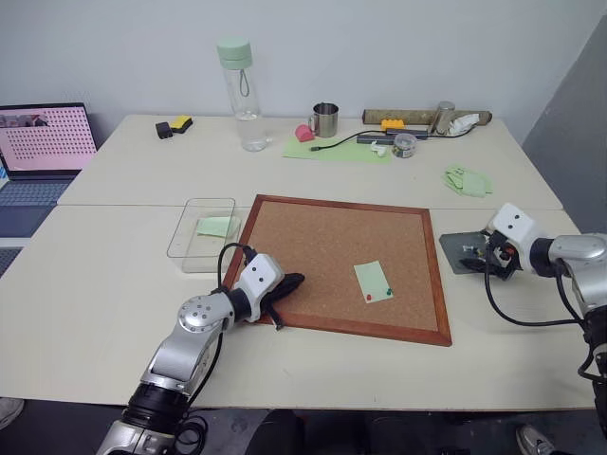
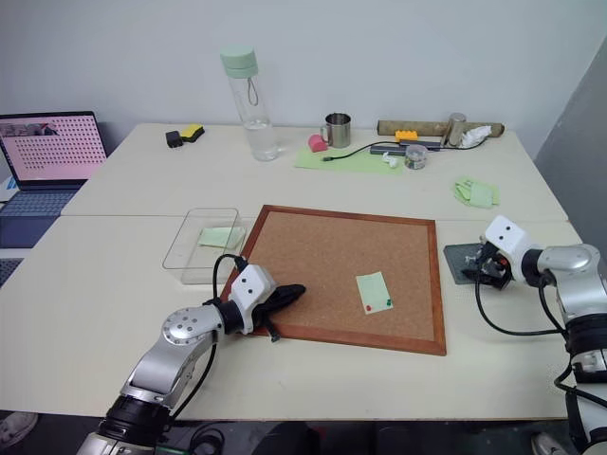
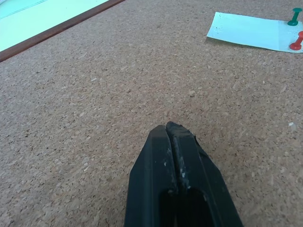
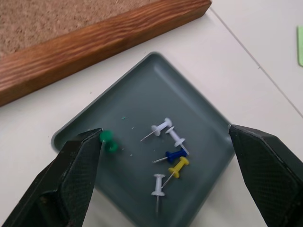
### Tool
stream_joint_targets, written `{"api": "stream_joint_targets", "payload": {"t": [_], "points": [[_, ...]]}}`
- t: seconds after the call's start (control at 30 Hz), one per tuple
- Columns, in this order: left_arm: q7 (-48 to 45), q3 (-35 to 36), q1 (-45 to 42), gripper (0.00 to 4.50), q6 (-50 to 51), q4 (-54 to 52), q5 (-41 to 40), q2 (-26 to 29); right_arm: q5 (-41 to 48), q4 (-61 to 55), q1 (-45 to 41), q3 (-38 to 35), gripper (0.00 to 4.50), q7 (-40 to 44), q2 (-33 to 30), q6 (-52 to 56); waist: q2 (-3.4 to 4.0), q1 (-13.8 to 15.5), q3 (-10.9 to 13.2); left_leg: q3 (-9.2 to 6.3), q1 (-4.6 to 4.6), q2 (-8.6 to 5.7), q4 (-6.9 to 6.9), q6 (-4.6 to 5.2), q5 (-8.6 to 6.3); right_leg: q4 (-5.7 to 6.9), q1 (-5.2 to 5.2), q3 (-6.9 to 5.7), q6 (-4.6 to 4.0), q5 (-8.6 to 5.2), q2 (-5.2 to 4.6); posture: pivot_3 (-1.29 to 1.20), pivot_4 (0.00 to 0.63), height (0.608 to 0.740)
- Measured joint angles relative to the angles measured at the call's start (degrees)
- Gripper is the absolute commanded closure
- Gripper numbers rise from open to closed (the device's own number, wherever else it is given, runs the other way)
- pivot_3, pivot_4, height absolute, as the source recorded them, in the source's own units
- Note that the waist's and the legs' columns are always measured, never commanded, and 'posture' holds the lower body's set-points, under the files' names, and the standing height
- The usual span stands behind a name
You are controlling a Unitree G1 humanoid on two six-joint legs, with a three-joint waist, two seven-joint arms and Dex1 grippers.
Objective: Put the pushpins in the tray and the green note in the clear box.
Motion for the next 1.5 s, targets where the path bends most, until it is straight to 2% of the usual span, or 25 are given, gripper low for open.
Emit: {"api": "stream_joint_targets", "payload": {"t": [0.23,0.43,0.5,0.6,0.67,0.83,0.97,1.1,1.23,1.37,1.5], "points": [[0.0,0.0,-0.1,4.5,-0.6,0.4,0.7,-0.4,1.8,-1.0,0.4,-1.6,0.08,0.2,0.0,2.9,0.03,0.1,0.0,-0.01,0.02,0.0,0.0,0.0,0.0,0.0,0.03,-0.01,0.0,0.0,0.0,0.0,0.15,0.74],[-0.1,0.0,-0.3,4.5,-0.7,0.5,0.8,-0.5,7.5,-6.6,0.7,-4.7,0.08,3.5,-0.5,8.1,0.07,0.2,0.0,-0.02,0.03,0.0,0.0,0.01,0.0,0.0,0.04,-0.02,0.0,0.0,0.0,0.0,0.15,0.74],[-0.2,-0.1,-0.4,4.5,-0.7,0.7,0.8,-0.5,10.2,-11.7,2.3,-5.8,0.08,6.2,-1.3,9.7,0.07,0.3,0.0,-0.03,0.02,0.0,0.0,0.01,0.0,-0.01,0.04,-0.02,0.0,0.0,0.0,0.0,0.15,0.74],[-0.2,0.0,-0.5,4.5,-0.7,0.8,0.8,-0.5,15.6,-26.2,7.7,-6.1,0.08,10.8,-2.1,12.9,0.07,0.3,0.0,-0.07,0.01,0.01,0.0,0.01,-0.01,0.0,0.05,-0.05,0.01,0.0,0.0,0.0,0.15,0.74],[-0.2,-0.1,-0.5,4.5,-0.7,0.8,0.8,-0.5,16.7,-30.1,9.3,-5.8,0.08,11.2,-1.9,13.4,0.07,0.3,0.0,-0.08,0.02,0.0,0.01,0.01,-0.01,0.0,0.06,-0.05,0.01,0.0,0.0,0.0,0.15,0.74],[-0.2,0.0,-0.4,4.5,-0.6,0.7,0.9,-0.4,16.4,-38.7,15.0,-1.9,0.08,8.5,3.0,11.7,-0.01,0.3,-0.1,-0.11,0.03,0.0,0.0,0.01,-0.01,0.0,0.06,-0.07,0.02,-0.01,0.0,0.0,0.15,0.74],[-0.2,0.0,-0.1,4.5,-0.4,0.2,0.9,-0.4,14.6,-39.1,17.5,1.9,0.08,6.0,7.3,8.7,0.01,0.3,-0.1,-0.1,0.03,0.0,0.0,0.0,0.0,0.01,0.03,-0.06,0.02,-0.01,0.0,0.0,0.15,0.74],[-0.1,0.0,0.1,4.5,-0.1,-0.1,0.9,-0.3,14.1,-37.9,16.7,2.7,0.08,4.6,9.5,7.5,0.0,0.2,-0.1,-0.1,0.04,0.0,0.0,0.0,0.0,0.0,0.03,-0.06,0.02,-0.01,0.0,0.0,0.15,0.74],[-0.1,0.0,0.1,4.5,0.3,-0.4,0.9,-0.3,14.1,-35.0,16.2,3.5,0.81,4.3,11.1,7.5,0.0,0.1,-0.1,-0.11,0.04,0.0,0.0,0.0,0.0,0.0,0.03,-0.07,0.02,-0.01,0.01,0.0,0.15,0.74],[0.0,0.1,0.3,4.5,0.4,-0.6,0.9,-0.3,14.1,-33.4,16.1,4.2,1.84,4.6,11.3,7.5,0.0,0.1,-0.1,-0.11,0.04,0.0,0.0,0.0,0.0,0.0,0.03,-0.07,0.02,-0.01,0.0,0.0,0.15,0.74],[0.1,0.3,0.5,4.5,0.5,-0.8,0.9,-0.3,13.9,-31.7,16.0,4.9,2.63,5.0,11.6,6.9,0.0,0.0,-0.1,-0.1,0.04,0.0,-0.01,0.0,0.0,0.0,0.03,-0.07,0.02,-0.01,0.0,0.0,0.15,0.74]]}}
